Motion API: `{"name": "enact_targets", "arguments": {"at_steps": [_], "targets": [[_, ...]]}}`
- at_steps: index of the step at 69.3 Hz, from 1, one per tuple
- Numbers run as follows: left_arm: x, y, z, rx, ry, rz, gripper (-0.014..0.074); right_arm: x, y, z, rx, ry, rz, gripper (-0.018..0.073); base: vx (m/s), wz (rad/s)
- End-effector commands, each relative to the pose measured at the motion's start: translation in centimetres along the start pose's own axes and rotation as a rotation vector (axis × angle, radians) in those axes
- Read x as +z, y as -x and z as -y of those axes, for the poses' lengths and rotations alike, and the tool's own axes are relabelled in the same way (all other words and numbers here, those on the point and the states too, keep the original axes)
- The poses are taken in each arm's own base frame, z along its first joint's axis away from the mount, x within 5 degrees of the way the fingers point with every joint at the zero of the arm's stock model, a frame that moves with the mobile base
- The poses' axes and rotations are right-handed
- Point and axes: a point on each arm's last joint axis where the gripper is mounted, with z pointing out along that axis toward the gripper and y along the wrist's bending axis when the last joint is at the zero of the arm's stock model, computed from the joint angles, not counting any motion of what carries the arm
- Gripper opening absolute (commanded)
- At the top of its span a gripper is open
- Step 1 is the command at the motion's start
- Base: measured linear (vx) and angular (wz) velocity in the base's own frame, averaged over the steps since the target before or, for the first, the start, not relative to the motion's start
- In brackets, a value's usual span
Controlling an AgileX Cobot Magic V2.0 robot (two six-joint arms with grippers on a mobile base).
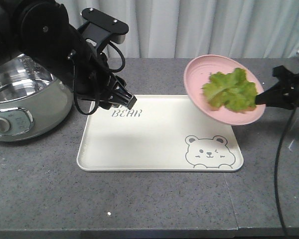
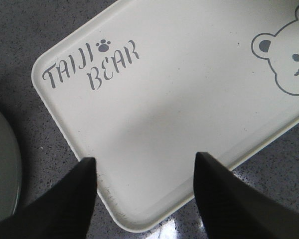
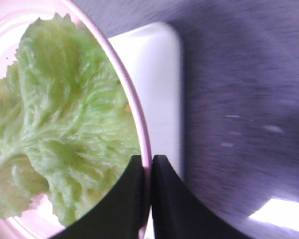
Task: Transfer vegetables to tray and serve
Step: 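Grip the pink plate rim with the right gripper and lift it onto the tray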
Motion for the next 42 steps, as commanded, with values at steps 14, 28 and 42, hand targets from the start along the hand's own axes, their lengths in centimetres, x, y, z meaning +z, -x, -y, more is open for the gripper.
{"name": "enact_targets", "arguments": {"at_steps": [14,28,42], "targets": [[-2.5,0.2,-0.4,-0.019,0.004,0.055,0.0407,5.8,-0.5,-10.2,-0.226,0.057,0.057,-0.0003,0.0,0.0],[-2.5,0.0,-0.4,-0.019,0.006,0.033,0.0407,10.5,-2.6,-11.7,-0.372,-0.068,-0.027,-0.0001,0.0,0.0],[-2.5,-0.1,-0.4,-0.019,0.006,0.023,0.0407,12.2,-3.1,-10.6,-0.377,-0.121,-0.086,0.0029,0.0,0.0]]}}
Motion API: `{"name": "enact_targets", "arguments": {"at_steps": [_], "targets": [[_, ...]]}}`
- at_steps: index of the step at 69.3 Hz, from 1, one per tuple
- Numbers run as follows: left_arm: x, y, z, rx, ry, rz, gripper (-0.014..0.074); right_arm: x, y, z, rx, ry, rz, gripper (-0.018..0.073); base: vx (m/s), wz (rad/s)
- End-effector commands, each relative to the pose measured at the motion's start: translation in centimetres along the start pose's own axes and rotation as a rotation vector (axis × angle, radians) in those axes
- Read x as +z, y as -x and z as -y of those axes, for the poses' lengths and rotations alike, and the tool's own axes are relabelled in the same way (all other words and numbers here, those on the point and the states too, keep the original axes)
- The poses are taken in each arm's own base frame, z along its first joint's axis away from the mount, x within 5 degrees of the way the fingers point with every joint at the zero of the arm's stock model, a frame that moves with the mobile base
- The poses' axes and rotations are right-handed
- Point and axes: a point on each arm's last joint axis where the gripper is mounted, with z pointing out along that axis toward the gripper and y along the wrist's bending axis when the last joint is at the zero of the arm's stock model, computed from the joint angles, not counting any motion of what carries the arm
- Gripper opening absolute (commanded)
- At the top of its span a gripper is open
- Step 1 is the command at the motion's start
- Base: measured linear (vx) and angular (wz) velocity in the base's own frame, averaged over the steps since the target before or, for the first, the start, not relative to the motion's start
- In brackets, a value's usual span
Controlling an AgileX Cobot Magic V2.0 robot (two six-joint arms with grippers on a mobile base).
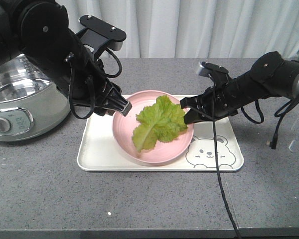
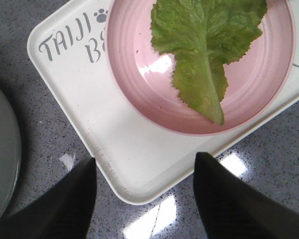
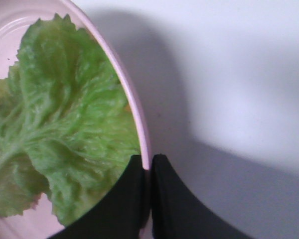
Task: Transfer vegetables to tray and serve
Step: 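Grip the pink plate rim with the right gripper and lift it onto the tray, then release the plate on the tray and raise both grippers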
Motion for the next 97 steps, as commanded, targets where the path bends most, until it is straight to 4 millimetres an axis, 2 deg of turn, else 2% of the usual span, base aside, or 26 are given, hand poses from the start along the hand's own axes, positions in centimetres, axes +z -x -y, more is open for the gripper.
{"name": "enact_targets", "arguments": {"at_steps": [1,8,15,26,34,44,53,60,67,72,80,97], "targets": [[-2.5,0.4,-0.4,-0.02,0.001,0.1,0.0407,-2.3,1.4,-1.2,-0.025,0.005,0.087,0.0036,0.0,0.0],[-2.5,0.4,-0.4,-0.02,0.001,0.1,0.0407,-2.2,1.2,-1.1,-0.074,0.0,0.072,0.0098,0.0,0.0],[-2.5,0.4,-0.4,-0.02,0.001,0.1,0.0407,-2.2,1.2,-1.2,-0.102,0.005,0.064,0.021,0.0,0.0],[-2.5,0.4,-0.4,-0.02,0.001,0.1,0.0407,-2.3,1.2,-1.2,-0.102,0.004,0.067,0.0442,0.0,0.0],[-2.5,0.4,-0.4,-0.02,0.001,0.1,0.0407,-2.9,1.6,-1.4,-0.103,-0.003,0.092,0.0531,0.0,0.0],[-2.5,0.4,-0.4,-0.02,0.001,0.097,0.0407,-5.4,2.8,-2.8,-0.146,0.001,0.154,0.0527,0.0,0.0],[-2.5,0.3,-0.4,-0.018,0.006,0.09,0.0407,-8.9,4.0,-4.6,-0.196,-0.016,0.196,0.0501,0.0,0.0],[-2.5,0.4,-0.9,-0.053,0.061,0.103,0.0407,-11.7,4.3,-5.5,-0.23,-0.094,0.197,0.0474,0.0,0.0],[-2.6,0.5,-2.3,-0.135,0.18,0.121,0.0407,-13.9,4.2,-5.5,-0.222,-0.215,0.169,0.0462,0.0,0.0],[-2.7,0.4,-3.6,-0.219,0.235,0.13,0.0407,-14.6,3.8,-5.2,-0.197,-0.284,0.127,0.0462,0.0,0.0],[-2.4,0.1,-5.5,-0.315,0.241,0.122,0.0407,-14.6,2.9,-4.3,-0.131,-0.363,0.03,0.0462,0.0,0.0],[-1.9,-0.4,-7.8,-0.46,0.138,0.101,0.0407,-13.7,2.5,-3.0,-0.05,-0.382,-0.045,0.0462,0.0,0.0]]}}
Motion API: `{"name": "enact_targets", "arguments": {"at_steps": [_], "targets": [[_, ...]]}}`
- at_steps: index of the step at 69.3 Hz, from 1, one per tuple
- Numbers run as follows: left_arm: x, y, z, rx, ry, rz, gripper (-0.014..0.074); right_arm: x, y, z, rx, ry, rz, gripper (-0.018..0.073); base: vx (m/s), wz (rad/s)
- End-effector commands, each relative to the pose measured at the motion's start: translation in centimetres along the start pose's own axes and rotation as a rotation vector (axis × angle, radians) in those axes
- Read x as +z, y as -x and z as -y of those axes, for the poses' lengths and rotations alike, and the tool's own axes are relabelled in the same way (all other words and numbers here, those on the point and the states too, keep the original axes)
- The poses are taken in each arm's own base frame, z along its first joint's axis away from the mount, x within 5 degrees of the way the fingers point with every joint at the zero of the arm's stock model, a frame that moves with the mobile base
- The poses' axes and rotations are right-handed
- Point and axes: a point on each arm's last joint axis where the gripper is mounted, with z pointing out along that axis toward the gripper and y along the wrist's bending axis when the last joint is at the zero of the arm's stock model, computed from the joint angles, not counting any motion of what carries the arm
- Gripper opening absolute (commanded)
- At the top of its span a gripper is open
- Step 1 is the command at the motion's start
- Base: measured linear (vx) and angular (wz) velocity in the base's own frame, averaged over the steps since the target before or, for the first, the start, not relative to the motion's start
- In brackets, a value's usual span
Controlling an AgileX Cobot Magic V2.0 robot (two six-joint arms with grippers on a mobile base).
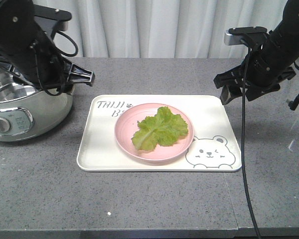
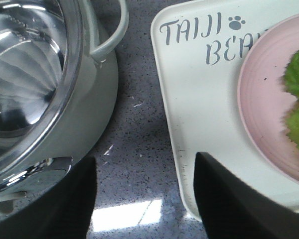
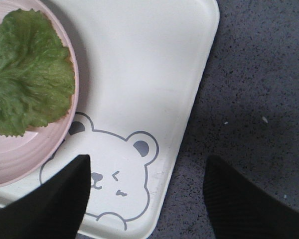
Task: Transfer vegetables to tray and serve
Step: 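Release the plate on the tray and raise both grippers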
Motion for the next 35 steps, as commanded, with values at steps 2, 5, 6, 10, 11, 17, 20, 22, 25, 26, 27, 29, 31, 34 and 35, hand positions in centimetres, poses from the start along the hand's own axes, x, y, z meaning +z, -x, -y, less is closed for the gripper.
{"name": "enact_targets", "arguments": {"at_steps": [2,5,6,10,11,17,20,22,25,26,27,29,31,34,35], "targets": [[-2.0,0.8,-0.8,-0.067,-0.077,0.086,0.0407,-1.7,0.2,0.6,0.045,0.001,0.051,0.0462,0.0,0.0],[-1.7,0.8,-0.9,-0.072,-0.083,0.077,0.0407,-1.3,0.1,1.0,0.062,0.015,0.026,0.0462,0.0,0.0],[-1.7,0.8,-0.9,-0.071,-0.082,0.076,0.0407,-1.2,0.1,1.1,0.07,0.023,0.019,0.0462,0.0,0.0],[-1.1,0.9,-0.8,-0.068,-0.079,0.062,0.0407,-0.5,0.0,1.5,0.083,0.037,-0.009,0.0462,0.0,0.0],[-0.9,0.9,-0.7,-0.066,-0.077,0.057,0.0407,-0.4,0.0,1.6,0.086,0.036,-0.011,0.0462,0.0,0.0],[0.1,0.9,-0.5,-0.063,-0.073,0.028,0.0407,0.6,0.0,2.0,0.096,0.045,-0.041,0.0462,0.0,0.0],[0.7,0.9,-0.2,-0.05,-0.075,0.01,0.0407,0.9,0.0,2.1,0.089,0.042,-0.051,0.0462,0.0,0.0],[1.2,0.9,-0.1,-0.044,-0.078,-0.002,0.0407,1.1,0.0,2.1,0.088,0.039,-0.056,0.0462,0.0,0.0],[1.7,0.9,0.1,-0.043,-0.08,-0.015,0.0407,1.4,0.1,2.2,0.088,0.038,-0.058,0.0462,0.0,0.0],[2.0,0.9,0.2,-0.043,-0.081,-0.023,0.0407,1.5,0.1,2.2,0.09,0.038,-0.057,0.0462,0.0,0.0],[2.3,0.9,0.3,-0.043,-0.08,-0.028,0.0407,1.6,0.1,2.2,0.09,0.038,-0.058,0.0462,0.0,0.0],[2.7,0.9,0.4,-0.042,-0.084,-0.04,0.0407,1.9,0.1,2.3,0.091,0.039,-0.065,0.0462,0.0,0.0],[2.9,0.9,0.5,-0.042,-0.087,-0.047,0.0407,2.1,0.2,2.3,0.092,0.039,-0.071,0.0462,0.0,0.0],[3.6,0.9,0.7,-0.035,-0.089,-0.063,0.0407,2.7,0.1,2.4,0.093,0.038,-0.087,0.0462,0.0,0.0],[3.7,0.9,0.7,-0.031,-0.089,-0.068,0.0407,2.9,0.1,2.5,0.093,0.038,-0.094,0.0462,0.0,0.0]]}}
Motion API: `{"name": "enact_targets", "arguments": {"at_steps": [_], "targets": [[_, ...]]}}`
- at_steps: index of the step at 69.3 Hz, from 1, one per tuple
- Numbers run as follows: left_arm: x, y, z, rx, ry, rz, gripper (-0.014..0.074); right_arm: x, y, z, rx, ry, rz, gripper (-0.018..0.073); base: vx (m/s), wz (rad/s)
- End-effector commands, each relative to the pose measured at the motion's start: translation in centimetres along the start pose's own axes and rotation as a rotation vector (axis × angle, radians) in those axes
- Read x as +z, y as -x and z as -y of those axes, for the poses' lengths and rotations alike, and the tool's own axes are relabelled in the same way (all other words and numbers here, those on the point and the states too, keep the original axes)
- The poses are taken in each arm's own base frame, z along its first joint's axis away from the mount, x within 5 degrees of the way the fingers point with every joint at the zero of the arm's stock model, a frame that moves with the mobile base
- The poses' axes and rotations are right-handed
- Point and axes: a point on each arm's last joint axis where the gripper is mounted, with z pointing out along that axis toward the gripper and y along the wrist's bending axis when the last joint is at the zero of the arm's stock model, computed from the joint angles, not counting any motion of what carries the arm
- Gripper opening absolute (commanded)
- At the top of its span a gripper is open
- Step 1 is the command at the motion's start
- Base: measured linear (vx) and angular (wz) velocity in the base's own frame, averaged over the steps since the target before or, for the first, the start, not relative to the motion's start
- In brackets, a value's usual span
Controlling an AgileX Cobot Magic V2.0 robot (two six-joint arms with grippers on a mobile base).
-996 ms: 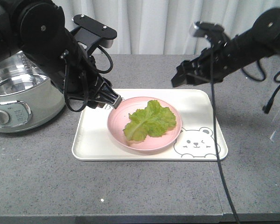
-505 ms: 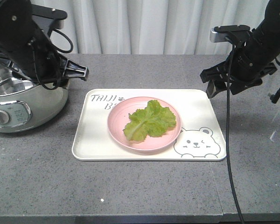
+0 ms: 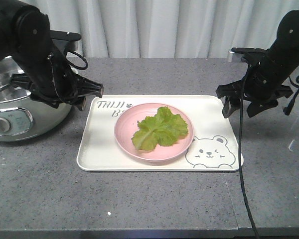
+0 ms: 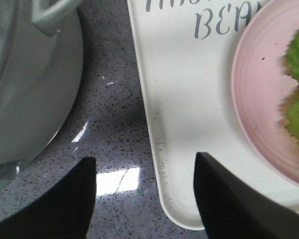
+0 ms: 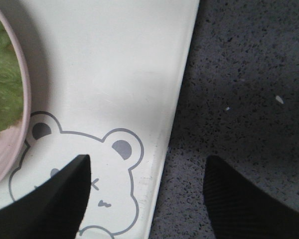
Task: Transfer vegetables to tray and serve
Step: 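Release the plate on the tray and raise both grippers, then lower both grippers onto opposite short edges of the white tray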
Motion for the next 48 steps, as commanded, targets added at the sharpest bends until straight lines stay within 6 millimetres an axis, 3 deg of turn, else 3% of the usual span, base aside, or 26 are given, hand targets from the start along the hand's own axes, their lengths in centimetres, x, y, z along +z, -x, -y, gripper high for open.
{"name": "enact_targets", "arguments": {"at_steps": [1,38,48], "targets": [[-1.6,0.5,0.0,0.003,-0.031,0.07,0.0407,-1.8,-0.1,-0.2,-0.011,0.003,0.017,0.0462,0.0,0.0],[1.5,0.8,0.5,0.02,-0.016,0.003,0.0407,2.9,-0.3,0.7,0.013,-0.002,-0.112,0.0462,0.0,0.0],[1.9,0.8,0.6,0.024,-0.013,-0.006,0.0407,3.1,-0.3,0.7,0.011,0.0,-0.118,0.0462,0.0,0.0]]}}
